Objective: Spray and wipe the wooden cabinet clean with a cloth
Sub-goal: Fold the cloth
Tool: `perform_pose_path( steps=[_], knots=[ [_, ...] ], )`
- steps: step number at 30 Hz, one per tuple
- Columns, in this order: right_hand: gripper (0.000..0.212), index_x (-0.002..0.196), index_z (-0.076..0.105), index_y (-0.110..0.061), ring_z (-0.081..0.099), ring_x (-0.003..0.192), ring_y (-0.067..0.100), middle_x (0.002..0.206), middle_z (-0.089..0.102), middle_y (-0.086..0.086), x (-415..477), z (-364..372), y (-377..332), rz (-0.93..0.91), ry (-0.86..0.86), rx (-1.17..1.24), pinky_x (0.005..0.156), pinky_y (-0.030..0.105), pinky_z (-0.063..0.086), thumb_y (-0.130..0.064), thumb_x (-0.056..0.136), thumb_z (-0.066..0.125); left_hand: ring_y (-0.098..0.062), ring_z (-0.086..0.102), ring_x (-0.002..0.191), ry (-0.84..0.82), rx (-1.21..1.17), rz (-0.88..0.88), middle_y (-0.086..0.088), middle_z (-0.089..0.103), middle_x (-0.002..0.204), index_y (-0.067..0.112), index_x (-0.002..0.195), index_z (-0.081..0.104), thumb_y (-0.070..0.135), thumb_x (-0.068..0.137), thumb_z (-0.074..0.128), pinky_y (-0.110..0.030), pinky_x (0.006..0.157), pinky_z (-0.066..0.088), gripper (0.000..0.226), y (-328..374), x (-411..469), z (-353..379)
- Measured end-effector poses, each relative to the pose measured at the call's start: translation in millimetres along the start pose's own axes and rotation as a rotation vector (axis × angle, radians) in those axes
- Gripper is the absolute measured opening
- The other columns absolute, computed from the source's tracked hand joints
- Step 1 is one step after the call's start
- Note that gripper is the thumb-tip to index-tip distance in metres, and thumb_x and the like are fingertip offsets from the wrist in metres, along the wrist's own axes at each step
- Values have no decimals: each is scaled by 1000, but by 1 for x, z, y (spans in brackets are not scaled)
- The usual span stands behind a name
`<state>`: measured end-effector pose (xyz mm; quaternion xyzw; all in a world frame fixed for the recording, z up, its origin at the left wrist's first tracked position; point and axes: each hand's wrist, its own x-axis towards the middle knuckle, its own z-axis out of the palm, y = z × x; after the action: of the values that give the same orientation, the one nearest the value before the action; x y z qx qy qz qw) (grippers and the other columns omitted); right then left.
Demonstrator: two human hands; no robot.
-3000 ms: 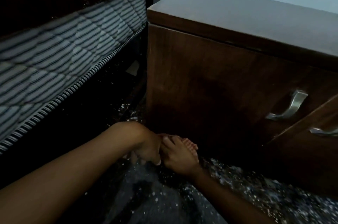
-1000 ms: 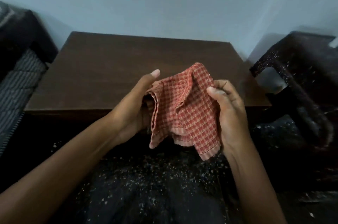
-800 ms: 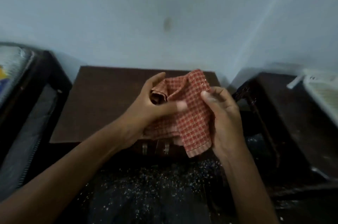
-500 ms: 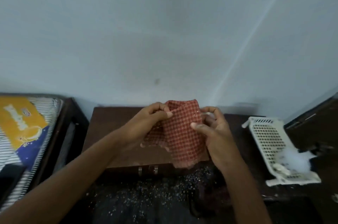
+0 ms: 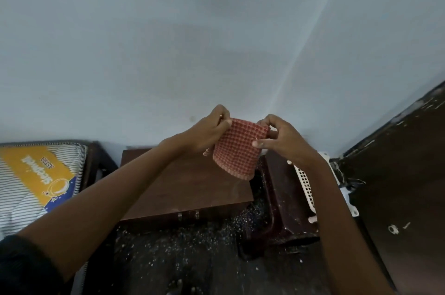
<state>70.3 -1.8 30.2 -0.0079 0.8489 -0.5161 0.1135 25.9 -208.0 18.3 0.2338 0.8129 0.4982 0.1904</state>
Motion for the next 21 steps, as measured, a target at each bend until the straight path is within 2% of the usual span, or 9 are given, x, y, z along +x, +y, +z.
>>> perform_pose_path(
  steps=[4, 6, 9, 11, 13, 16, 17, 19, 21],
  knots=[
    [34, 83, 43, -16, 61, 83, 20, 85, 58, 5, 5, -8, 0, 1, 151, 5, 78, 43, 56, 3, 76, 70, -29, 55, 58, 38, 92, 111, -3, 57, 74, 18, 101, 36, 22, 100, 35, -41, 59, 51, 5, -2, 21, 1],
    [43, 102, 46, -21, 64, 89, 25, 90, 62, 10, 6, -14, 3, 22, 183, 67, 76, 39, 58, 3, 76, 71, -36, 60, 65, 27, 51, 123, -10, 64, 80, 18, 110, 37, 20, 100, 37, -43, 68, 54, 11, -3, 33, 5],
    [58, 122, 50, -21, 64, 95, 29, 97, 61, 17, 5, -34, 8, 41, 205, 65, 74, 33, 59, 8, 75, 70, -26, 66, 93, -3, 13, 110, -8, 68, 96, 19, 129, 39, 21, 99, 40, -34, 85, 53, 30, 1, 56, 17],
    [51, 120, 56, -14, 64, 94, 27, 99, 61, 15, 3, -55, 10, 78, 139, -8, 72, 27, 59, 6, 75, 70, -23, 63, 102, -45, 27, 125, -2, 66, 98, 18, 126, 45, 21, 98, 42, -26, 84, 50, 28, 11, 75, 29],
    [45, 118, 60, -14, 65, 91, 23, 99, 65, 11, 4, -77, 15, 137, -4, -137, 75, 29, 58, -7, 76, 74, -23, 62, 105, -127, 84, 163, -4, 66, 106, 19, 124, 44, 19, 98, 41, -28, 85, 50, 26, 27, 96, 46],
    [10, 83, 63, -18, 61, 73, 10, 78, 62, -2, 14, -108, 31, 193, -96, -255, 65, 23, 50, -19, 80, 72, -25, 62, 109, -236, 168, 213, -14, 64, 121, 21, 133, 34, 17, 98, 41, -33, 93, 49, 35, 45, 133, 85],
    [14, 74, 59, -18, 59, 69, 10, 74, 59, -3, 20, -123, 42, 190, -92, -282, 61, 23, 48, -18, 81, 71, -27, 62, 109, -239, 183, 207, -16, 62, 123, 21, 135, 30, 18, 98, 41, -32, 93, 47, 38, 50, 149, 102],
    [12, 75, 60, -11, 61, 75, 16, 79, 60, 4, 31, -156, 69, 211, -85, -330, 60, 28, 54, -15, 82, 70, -29, 61, 110, -227, 160, 126, -19, 61, 125, 19, 136, 26, 23, 97, 44, -30, 90, 45, 43, 55, 180, 132],
    [14, 89, 63, -2, 64, 85, 24, 91, 62, 13, 39, -188, 96, 217, -107, -365, 64, 35, 58, -13, 83, 68, -27, 57, 113, -278, 110, 11, -15, 58, 129, 20, 136, 30, 36, 93, 51, -30, 90, 45, 51, 58, 210, 154]
  ],
)
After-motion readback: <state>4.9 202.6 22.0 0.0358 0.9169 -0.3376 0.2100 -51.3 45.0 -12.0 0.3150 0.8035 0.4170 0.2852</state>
